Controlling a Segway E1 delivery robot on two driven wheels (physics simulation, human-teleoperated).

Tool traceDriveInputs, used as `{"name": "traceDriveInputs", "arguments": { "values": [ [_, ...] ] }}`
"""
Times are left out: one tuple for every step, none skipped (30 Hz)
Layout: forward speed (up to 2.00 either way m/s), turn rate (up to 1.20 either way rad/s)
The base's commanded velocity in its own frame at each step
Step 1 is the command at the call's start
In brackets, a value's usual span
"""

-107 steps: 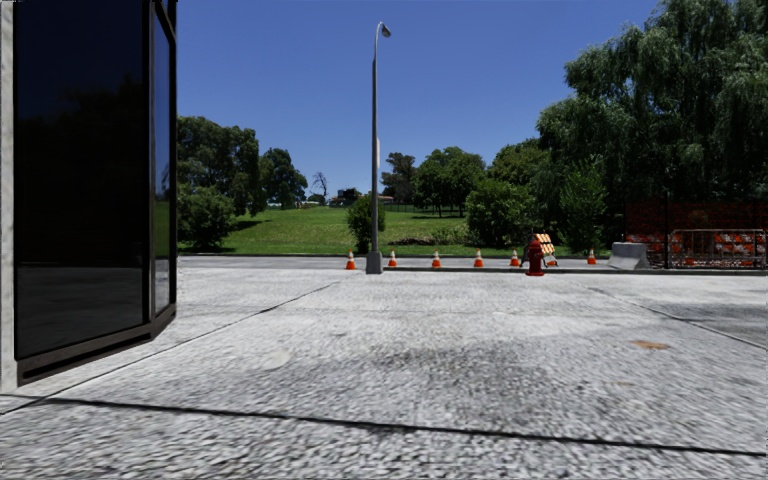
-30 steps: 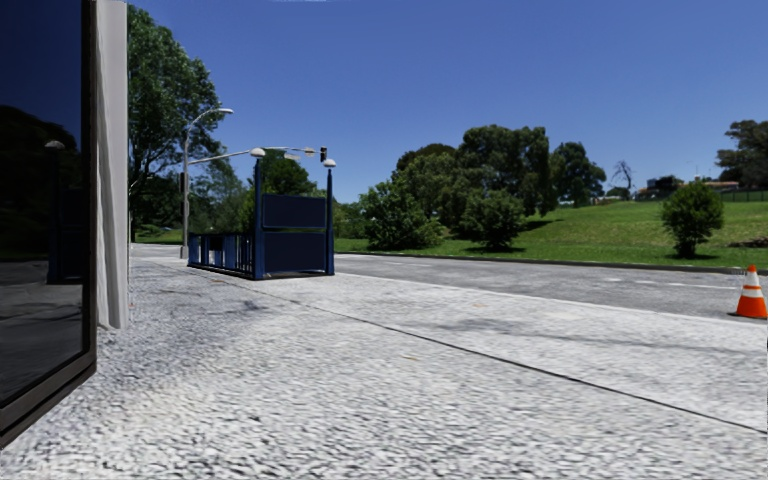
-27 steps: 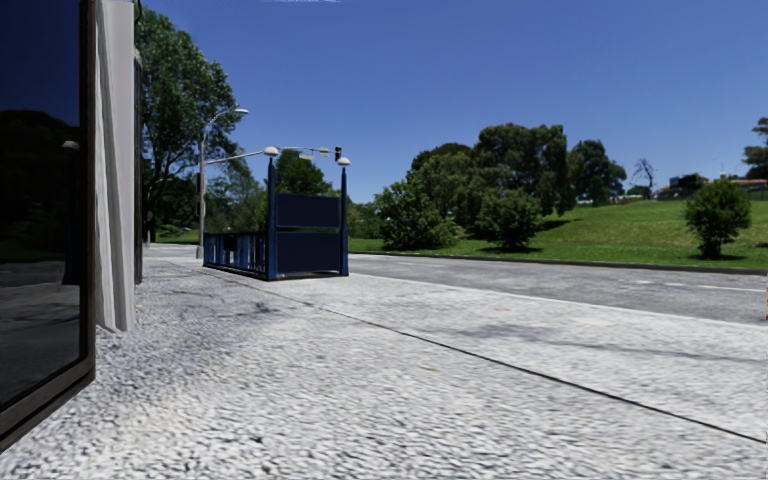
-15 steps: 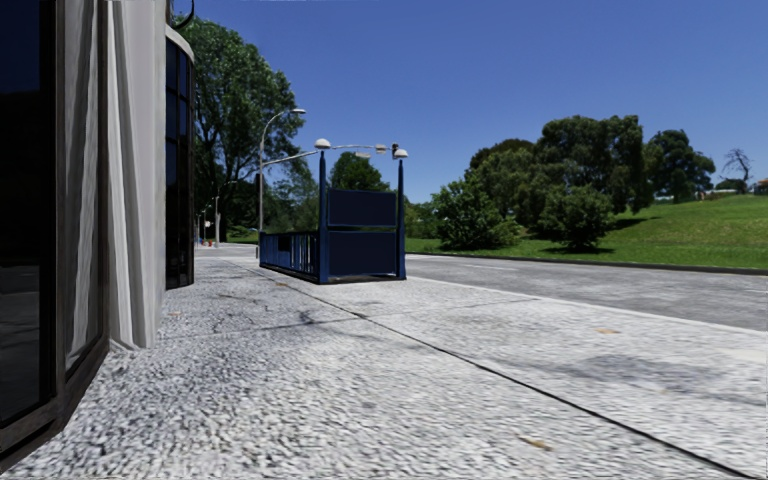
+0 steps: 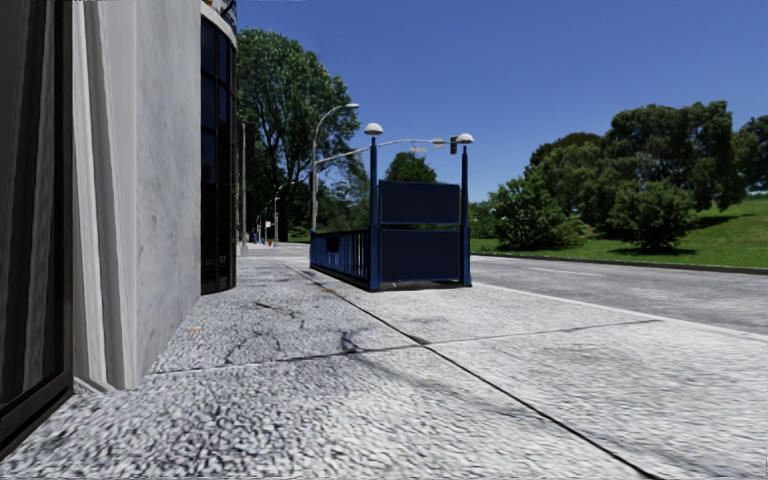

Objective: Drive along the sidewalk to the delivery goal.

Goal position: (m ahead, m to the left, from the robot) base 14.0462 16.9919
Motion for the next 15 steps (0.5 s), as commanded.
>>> {"name": "traceDriveInputs", "arguments": {
  "values": [
    [2.00, 0.40],
    [2.00, 0.40],
    [2.00, 0.40],
    [2.00, 0.40],
    [2.00, 0.40],
    [2.00, 0.40],
    [2.00, 0.40],
    [2.00, 0.40],
    [2.00, 0.40],
    [2.00, 0.40],
    [2.00, 0.40],
    [2.00, 0.40],
    [2.00, 0.40],
    [2.00, 0.40],
    [2.00, 0.40]
  ]
}}
